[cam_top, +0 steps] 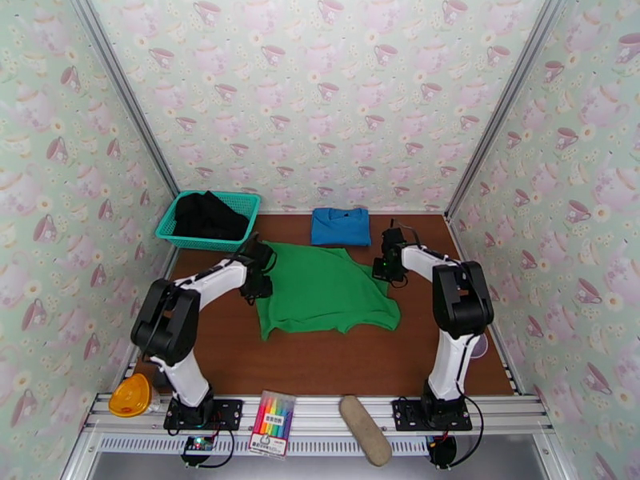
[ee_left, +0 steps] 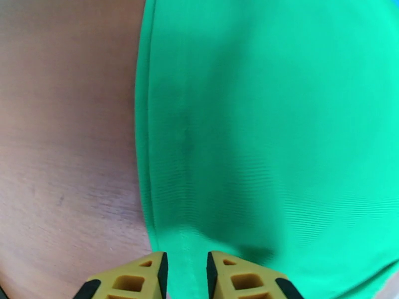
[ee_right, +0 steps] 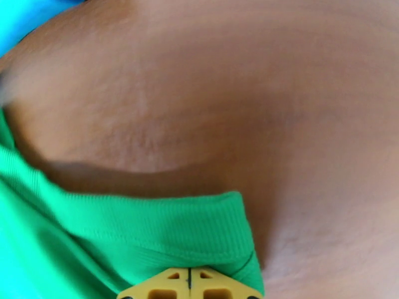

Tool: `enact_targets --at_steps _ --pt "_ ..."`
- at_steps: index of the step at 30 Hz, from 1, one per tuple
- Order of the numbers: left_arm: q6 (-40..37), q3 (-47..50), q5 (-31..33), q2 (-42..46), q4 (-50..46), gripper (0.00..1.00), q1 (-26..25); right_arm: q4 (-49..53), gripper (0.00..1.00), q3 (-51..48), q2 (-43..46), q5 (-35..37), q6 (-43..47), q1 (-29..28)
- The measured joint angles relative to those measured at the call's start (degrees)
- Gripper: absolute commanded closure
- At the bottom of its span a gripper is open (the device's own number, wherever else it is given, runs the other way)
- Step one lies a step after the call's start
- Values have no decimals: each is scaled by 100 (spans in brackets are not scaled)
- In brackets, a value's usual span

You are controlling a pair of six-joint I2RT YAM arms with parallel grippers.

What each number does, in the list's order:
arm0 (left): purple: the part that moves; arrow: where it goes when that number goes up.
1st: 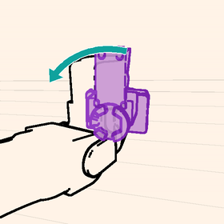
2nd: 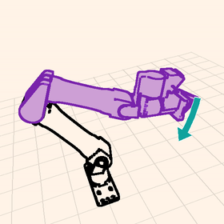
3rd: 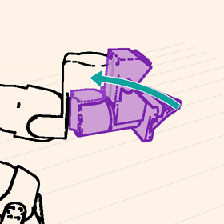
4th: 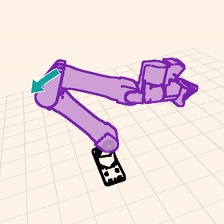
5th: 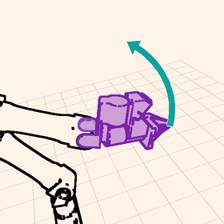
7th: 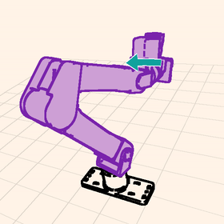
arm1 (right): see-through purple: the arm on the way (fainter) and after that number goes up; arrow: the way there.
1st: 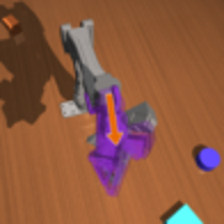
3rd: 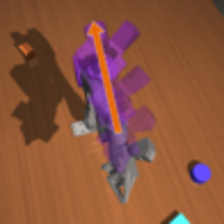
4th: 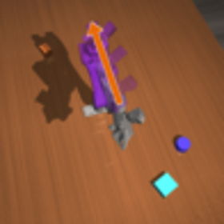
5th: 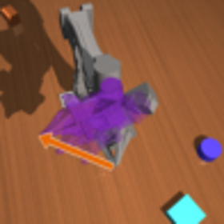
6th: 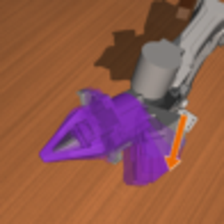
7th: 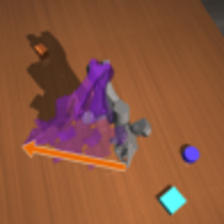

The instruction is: Fold and stack the mixed laundry pile

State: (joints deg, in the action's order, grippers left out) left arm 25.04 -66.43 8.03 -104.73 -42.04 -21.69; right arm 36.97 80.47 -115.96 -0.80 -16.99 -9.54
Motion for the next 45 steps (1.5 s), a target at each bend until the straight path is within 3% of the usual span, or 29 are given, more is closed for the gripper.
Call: enact_targets --at_steps 9,18,19,21,23,25,27,31,34,36,39,45 --pt "-9 -114 577 -205 -415 67 -361 750 100 1126 -651 505 9 708" --pt "-245 -369 927 -321 -616 59 -560 662 100 1158 -647 542 535 997" --pt "-293 -431 1014 -317 -662 53 -595 542 97 986 -505 490 645 981" --pt "-391 -540 1167 -245 -713 31 -656 350 88 527 -48 407 855 931" --pt "-529 -619 1335 20 -723 21 -719 227 77 44 629 313 1102 848" --pt "-717 -643 1480 514 -675 21 -780 136 64 -402 1593 271 1331 634" --pt "-973 -634 1534 1156 -544 33 -846 -55 56 -765 2524 197 1567 271" --pt "-1759 -404 1377 2546 -63 57 -1071 -433 51 -1620 4232 -101 1869 -789" --pt "-2616 -76 1161 3143 157 57 -1414 -457 49 -2164 4907 -407 1908 -1104" --pt "-3418 195 951 3268 227 51 -1663 -450 48 -2391 5090 -540 1926 -1117" --pt "-4732 791 643 3373 273 51 -1928 -380 46 -2505 5204 -737 1950 -1145" --pt "-7036 2350 -92 4395 -125 54 -1845 -13 41 -2352 5263 -968 2186 -1152"
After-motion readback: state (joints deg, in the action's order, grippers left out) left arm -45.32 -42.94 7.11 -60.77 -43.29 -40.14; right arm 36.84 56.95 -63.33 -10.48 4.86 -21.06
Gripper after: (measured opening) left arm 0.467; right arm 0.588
